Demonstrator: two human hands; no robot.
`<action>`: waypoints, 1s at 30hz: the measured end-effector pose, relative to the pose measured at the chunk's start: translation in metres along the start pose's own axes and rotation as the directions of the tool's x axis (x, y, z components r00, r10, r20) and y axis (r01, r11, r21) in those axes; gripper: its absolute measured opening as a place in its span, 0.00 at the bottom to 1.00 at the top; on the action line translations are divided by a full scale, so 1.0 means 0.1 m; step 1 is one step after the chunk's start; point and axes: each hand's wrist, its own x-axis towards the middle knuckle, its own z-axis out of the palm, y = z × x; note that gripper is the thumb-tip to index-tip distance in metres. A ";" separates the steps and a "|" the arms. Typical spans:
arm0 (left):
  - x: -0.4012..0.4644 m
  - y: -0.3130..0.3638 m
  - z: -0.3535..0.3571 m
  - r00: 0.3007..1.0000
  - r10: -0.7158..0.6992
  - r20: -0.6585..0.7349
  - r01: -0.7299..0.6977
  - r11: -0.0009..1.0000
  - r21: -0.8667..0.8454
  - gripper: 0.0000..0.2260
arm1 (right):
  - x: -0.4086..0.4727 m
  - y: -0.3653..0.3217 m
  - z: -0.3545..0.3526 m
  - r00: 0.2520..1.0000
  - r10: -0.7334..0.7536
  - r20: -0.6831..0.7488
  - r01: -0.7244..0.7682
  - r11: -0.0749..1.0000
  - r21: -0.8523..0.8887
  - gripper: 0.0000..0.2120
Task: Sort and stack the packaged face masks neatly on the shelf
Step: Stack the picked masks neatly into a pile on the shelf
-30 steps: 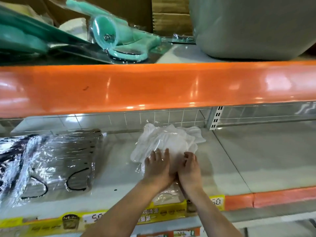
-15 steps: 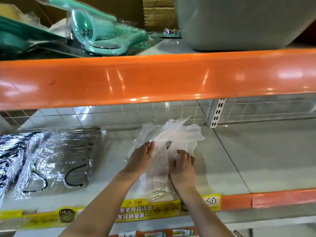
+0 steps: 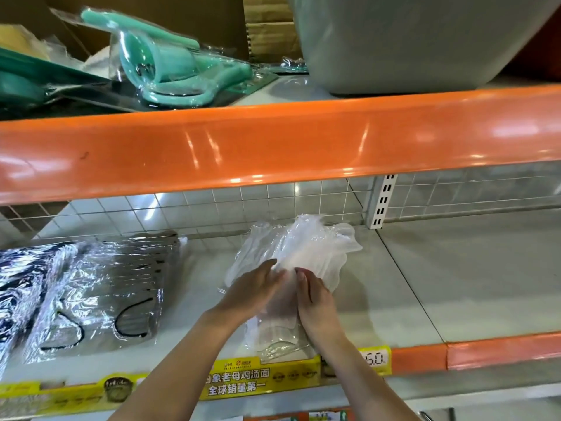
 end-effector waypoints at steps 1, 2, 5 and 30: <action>0.00 -0.01 0.01 0.997 0.009 0.073 -0.012 0.999 0.050 0.24 | -0.02 -0.05 -0.01 0.999 0.010 0.050 -0.013 0.998 0.068 0.13; 0.01 -0.04 0.04 0.993 0.035 0.111 -0.046 0.994 0.100 0.35 | -0.02 -0.08 -0.03 0.997 0.017 0.077 -0.025 0.994 0.102 0.13; 0.00 -0.09 0.13 0.992 0.059 0.111 -0.089 0.955 0.282 0.46 | 0.03 -0.03 -0.07 0.999 -0.015 0.045 0.021 0.991 -0.133 0.19; 0.04 0.13 0.30 0.984 -0.123 -0.125 0.159 0.930 0.331 0.25 | 0.36 -0.27 -0.25 0.874 0.375 0.309 -0.483 0.744 0.462 0.11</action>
